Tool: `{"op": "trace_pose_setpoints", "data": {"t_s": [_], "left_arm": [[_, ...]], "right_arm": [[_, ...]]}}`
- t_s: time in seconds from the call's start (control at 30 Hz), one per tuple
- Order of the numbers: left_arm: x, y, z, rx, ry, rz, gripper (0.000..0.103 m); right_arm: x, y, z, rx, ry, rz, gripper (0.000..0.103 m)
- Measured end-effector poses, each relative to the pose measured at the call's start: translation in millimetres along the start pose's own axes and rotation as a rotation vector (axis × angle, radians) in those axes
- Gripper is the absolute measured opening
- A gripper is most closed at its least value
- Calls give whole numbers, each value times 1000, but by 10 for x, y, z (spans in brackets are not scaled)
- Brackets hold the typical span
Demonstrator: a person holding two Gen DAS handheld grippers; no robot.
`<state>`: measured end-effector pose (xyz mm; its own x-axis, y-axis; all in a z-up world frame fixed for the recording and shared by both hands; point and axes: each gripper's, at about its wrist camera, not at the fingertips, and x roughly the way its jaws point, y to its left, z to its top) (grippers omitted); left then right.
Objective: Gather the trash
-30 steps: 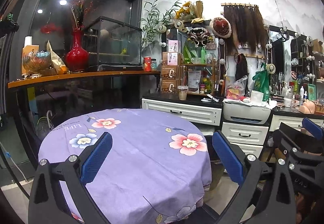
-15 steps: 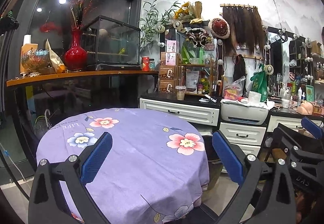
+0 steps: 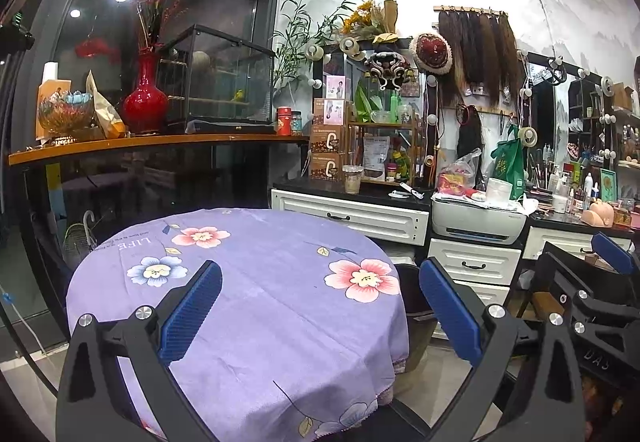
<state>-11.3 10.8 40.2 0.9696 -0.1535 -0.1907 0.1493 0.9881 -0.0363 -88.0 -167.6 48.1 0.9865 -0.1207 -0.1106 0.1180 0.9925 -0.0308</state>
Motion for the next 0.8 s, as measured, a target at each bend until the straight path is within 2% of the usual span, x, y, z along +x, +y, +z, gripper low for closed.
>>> {"op": "trace_pose_setpoints", "data": {"t_s": [0.8], "left_arm": [[8,17,-12,-1,9,-4,98]], "right_arm": [[0,14,-24,-2,-3,-5,97]]}}
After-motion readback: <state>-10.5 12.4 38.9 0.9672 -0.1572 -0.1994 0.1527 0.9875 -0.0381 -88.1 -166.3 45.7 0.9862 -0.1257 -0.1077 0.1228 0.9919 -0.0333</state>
